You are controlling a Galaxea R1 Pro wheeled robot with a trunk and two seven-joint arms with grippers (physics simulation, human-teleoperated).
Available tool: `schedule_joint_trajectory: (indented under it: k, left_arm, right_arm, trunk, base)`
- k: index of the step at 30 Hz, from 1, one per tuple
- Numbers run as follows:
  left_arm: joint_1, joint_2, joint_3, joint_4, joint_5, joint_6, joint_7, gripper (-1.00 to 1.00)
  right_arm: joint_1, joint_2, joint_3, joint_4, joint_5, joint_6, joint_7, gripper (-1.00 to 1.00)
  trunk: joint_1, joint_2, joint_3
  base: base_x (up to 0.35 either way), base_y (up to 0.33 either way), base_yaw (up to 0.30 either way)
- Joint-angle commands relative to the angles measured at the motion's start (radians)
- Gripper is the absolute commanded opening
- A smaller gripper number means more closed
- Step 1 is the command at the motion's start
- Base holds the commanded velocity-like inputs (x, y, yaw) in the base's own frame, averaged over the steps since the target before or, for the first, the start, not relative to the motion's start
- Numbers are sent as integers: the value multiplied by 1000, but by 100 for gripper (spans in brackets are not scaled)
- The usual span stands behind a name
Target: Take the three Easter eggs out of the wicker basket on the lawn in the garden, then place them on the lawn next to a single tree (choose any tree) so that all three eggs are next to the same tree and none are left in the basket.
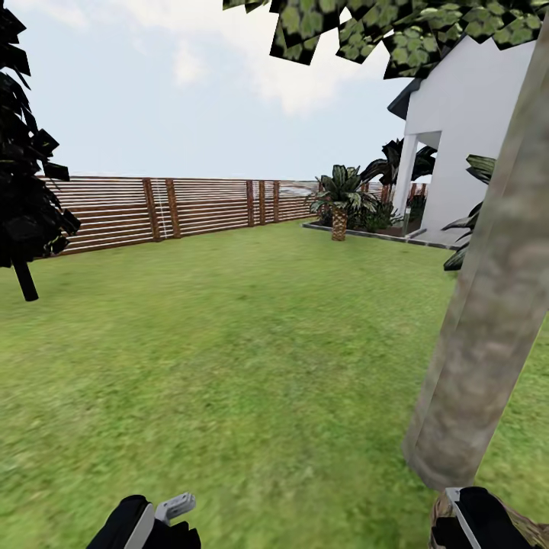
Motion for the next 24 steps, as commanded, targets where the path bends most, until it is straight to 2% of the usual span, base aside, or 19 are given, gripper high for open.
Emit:
schedule_joint_trajectory:
  k: [1, 13, 24]
  left_arm:
    - [0, -1, 2, -1, 2, 5, 0, 100]
    - [-1, -4, 1, -1, 2, 3, 0, 100]
    - [0, -8, -1, 3, 3, 0, -2, 100]
  right_arm:
    - [0, 0, -1, -1, 8, 4, 5, 100]
    - [0, -2, -2, -2, 4, 4, 5, 100]
    - [0, -9, -4, -2, 0, 4, 12, 100]
  trunk:
    - [-4, 7, 2]
    - [-50, 91, 40]
    - [-50, 91, 40]
  base:
    - [0, 0, 0]
    - [0, 0, -15]
    - [0, 0, -269]
